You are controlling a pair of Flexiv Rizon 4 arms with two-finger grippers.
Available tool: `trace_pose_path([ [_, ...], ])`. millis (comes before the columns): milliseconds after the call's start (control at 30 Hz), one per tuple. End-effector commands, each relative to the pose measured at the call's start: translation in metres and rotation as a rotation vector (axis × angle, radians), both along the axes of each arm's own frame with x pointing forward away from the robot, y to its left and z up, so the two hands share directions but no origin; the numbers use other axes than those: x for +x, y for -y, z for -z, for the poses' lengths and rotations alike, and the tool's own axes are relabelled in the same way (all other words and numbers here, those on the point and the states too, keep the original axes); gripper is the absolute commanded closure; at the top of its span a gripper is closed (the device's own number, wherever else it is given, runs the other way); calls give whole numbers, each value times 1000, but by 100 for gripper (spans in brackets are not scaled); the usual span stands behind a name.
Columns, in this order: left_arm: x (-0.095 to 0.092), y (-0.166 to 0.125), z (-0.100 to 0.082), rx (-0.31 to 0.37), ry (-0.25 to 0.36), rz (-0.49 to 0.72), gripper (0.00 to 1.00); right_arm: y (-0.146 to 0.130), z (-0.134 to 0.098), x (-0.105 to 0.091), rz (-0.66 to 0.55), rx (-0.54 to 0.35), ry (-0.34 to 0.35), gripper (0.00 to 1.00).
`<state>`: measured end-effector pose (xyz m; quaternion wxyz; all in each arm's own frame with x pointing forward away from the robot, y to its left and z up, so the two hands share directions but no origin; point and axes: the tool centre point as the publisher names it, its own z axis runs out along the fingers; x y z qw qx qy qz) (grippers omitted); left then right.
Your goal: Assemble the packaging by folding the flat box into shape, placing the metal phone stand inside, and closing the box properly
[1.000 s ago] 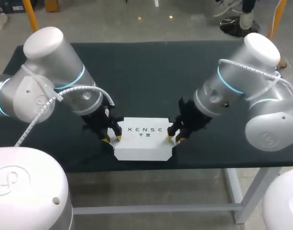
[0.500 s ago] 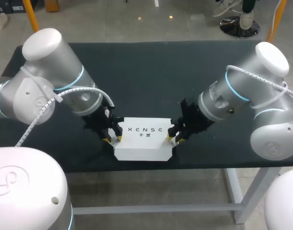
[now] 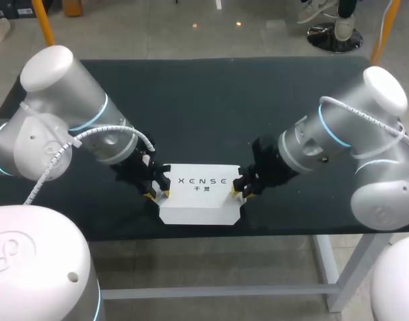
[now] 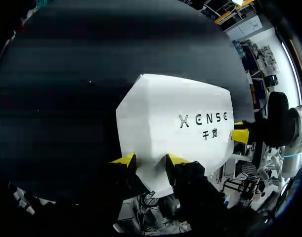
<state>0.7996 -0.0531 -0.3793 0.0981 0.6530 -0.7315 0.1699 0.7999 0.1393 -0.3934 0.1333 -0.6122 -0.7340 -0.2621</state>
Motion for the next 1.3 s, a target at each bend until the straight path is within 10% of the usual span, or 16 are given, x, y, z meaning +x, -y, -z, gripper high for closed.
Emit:
trace_pose_path([
  [33,-2,9,17,-20,1,10,58,-7,9,2,-1,15,10,60],
  [1300,-5,10,8,-118,-58,-40,55,-8,2,26,-9,74,-15,60],
])
